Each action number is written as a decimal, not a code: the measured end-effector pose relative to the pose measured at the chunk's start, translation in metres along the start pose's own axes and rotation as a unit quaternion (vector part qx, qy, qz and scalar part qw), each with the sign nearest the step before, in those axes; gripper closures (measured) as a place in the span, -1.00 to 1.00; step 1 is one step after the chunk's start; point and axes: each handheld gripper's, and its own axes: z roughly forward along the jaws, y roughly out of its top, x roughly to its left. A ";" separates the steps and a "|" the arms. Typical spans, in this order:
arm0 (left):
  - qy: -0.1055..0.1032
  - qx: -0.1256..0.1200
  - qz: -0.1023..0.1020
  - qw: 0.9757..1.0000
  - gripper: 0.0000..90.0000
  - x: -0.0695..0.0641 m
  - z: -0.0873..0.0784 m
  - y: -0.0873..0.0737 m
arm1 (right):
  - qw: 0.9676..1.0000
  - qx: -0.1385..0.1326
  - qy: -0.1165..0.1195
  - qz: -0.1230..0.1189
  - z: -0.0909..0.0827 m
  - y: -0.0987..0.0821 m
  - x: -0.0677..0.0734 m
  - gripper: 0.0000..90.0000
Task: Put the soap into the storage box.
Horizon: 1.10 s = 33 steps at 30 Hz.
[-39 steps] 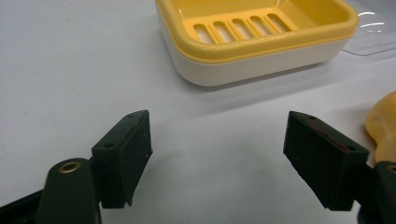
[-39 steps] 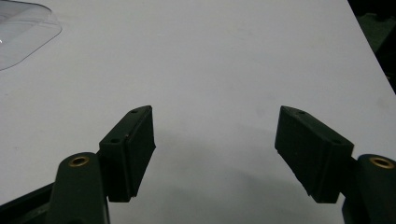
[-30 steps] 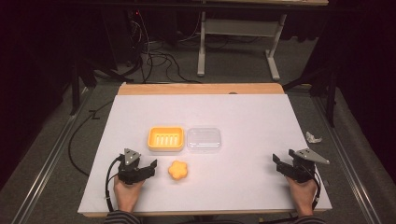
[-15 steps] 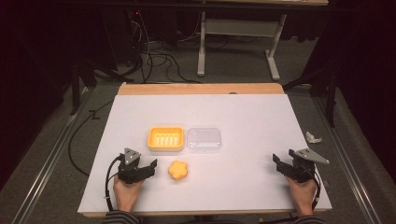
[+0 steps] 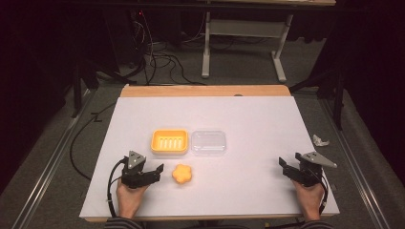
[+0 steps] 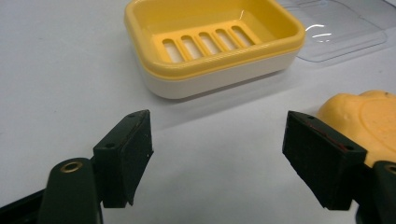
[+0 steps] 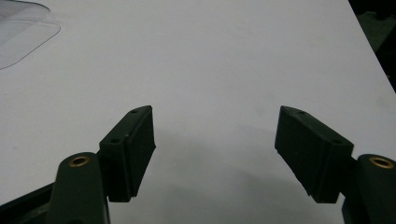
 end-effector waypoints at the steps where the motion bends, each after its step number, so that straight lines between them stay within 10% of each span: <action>1: -0.001 0.000 0.001 1.000 -0.45 -0.001 -0.001 0.001 | 1.000 0.000 0.000 0.001 0.000 0.000 0.000 -0.36; 33: -0.066 0.005 0.043 0.997 -0.55 -0.048 -0.008 0.012 | 1.000 -0.005 0.000 0.002 -0.001 0.000 0.000 -0.36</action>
